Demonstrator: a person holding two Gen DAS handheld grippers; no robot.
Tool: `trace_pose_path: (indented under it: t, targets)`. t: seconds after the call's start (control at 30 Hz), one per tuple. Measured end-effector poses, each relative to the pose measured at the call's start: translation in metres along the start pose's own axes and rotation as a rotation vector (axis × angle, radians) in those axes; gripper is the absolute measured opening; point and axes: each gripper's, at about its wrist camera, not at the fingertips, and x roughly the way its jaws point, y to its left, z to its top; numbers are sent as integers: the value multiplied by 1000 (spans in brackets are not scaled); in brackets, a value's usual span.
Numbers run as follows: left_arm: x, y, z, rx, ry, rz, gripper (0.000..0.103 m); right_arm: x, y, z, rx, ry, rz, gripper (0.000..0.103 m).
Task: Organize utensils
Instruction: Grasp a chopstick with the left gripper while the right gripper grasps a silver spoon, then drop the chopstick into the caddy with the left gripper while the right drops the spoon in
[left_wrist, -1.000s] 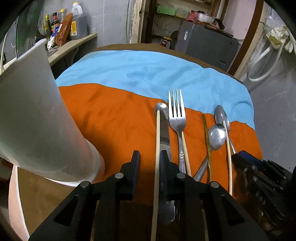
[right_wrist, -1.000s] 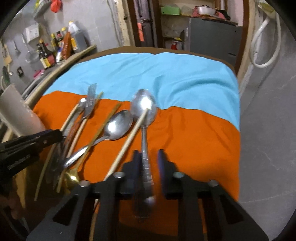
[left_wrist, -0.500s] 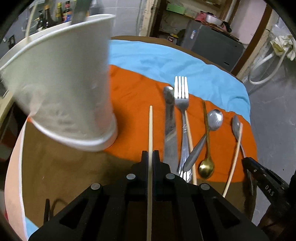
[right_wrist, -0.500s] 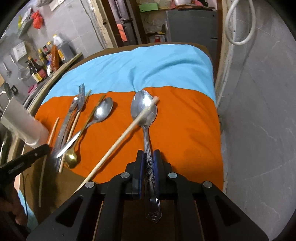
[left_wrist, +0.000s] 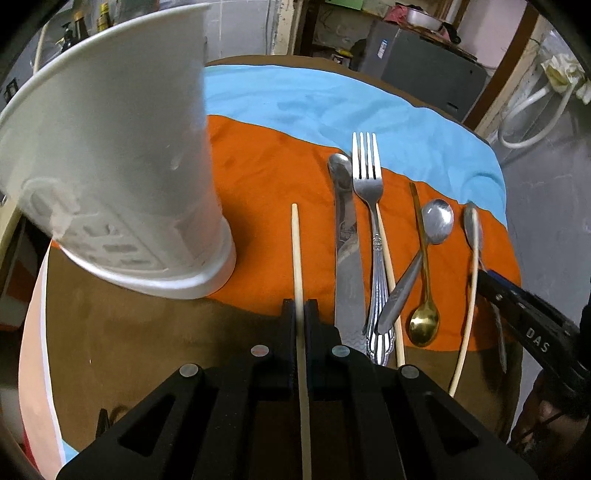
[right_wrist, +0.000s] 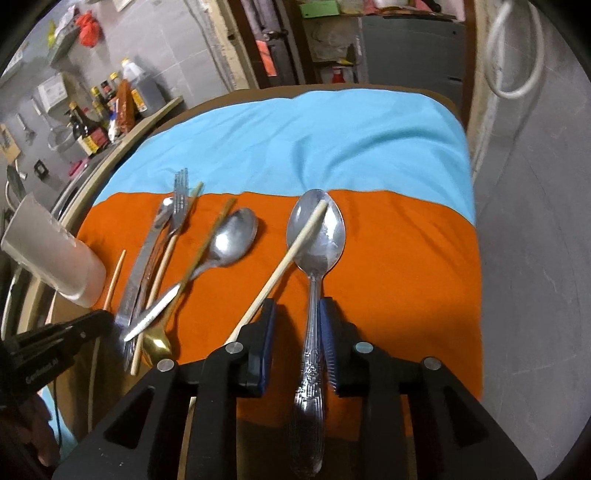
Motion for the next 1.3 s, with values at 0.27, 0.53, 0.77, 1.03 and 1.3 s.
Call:
trace_pose_path:
  t: [0.27, 0.53, 0.77, 1.03, 1.3]
  targets:
    - [-6, 8, -10, -37, 4, -59, 2, -3, 16, -9, -24, 61, 46, 6]
    - [-1, -1, -8, 54, 74, -60, 3, 4, 26, -3, -87, 115, 10, 8]
    - [-16, 5, -16, 19, -19, -154, 2, -11, 26, -19, -16, 3, 30, 4]
    - [-69, -1, -29, 49, -276, -244, 2, -61, 40, -42, 2, -253, 42, 4]
    - [-108, 8, -24, 46, -445, -272, 2, -99, 68, -36, -32, -465, 45, 4]
